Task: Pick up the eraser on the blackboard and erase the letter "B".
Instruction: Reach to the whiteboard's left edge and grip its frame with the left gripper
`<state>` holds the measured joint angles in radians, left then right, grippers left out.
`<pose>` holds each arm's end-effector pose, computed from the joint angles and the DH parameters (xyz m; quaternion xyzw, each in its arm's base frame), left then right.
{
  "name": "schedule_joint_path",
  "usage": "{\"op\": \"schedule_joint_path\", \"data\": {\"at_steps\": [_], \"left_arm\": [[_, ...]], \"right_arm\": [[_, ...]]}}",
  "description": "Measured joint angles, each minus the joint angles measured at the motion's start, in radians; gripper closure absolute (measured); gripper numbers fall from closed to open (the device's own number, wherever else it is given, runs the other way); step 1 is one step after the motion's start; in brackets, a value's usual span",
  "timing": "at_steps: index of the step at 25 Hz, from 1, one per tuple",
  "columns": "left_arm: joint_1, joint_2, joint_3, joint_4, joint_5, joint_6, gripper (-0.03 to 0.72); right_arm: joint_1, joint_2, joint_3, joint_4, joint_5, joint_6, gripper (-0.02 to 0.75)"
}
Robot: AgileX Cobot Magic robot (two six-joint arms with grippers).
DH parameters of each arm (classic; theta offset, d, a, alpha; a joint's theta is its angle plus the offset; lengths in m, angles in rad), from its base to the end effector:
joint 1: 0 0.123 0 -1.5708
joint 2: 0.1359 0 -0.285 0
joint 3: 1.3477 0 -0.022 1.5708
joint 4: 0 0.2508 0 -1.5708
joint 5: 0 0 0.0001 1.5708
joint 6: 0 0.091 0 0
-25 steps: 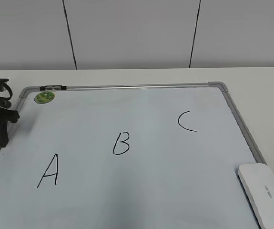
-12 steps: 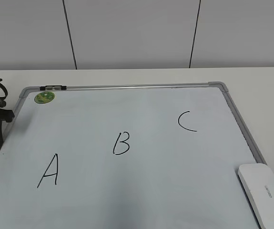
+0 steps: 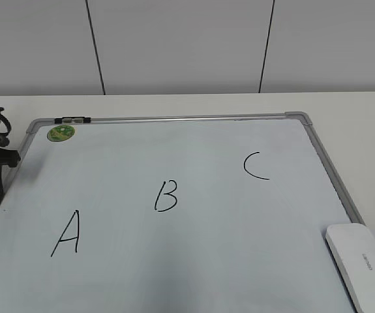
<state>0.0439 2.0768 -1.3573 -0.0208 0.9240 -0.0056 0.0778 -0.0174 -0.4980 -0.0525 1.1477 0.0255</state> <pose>0.3869 0.0155 0.1298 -0.0310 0.9995 -0.0082 0.0074 -0.0108 -0.0052 0.2698 -0.0204 0.8708 -0.0008 0.4912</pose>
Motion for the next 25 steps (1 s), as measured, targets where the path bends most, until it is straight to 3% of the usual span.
{"op": "schedule_joint_path", "data": {"at_steps": [5,20,25], "left_arm": [[0.0,0.0,0.0,-0.005,0.0,0.0,0.517],[0.0,0.011,-0.003,-0.02,-0.002,0.0,0.535],[0.0,0.011,-0.003,-0.034,-0.002,0.0,0.664]], "right_arm": [[0.0,0.0,0.0,0.0,0.0,0.0,0.149],[0.0,0.0,0.0,0.0,0.0,0.0,0.149],[0.0,0.0,0.0,0.0,0.0,0.0,0.149]]}}
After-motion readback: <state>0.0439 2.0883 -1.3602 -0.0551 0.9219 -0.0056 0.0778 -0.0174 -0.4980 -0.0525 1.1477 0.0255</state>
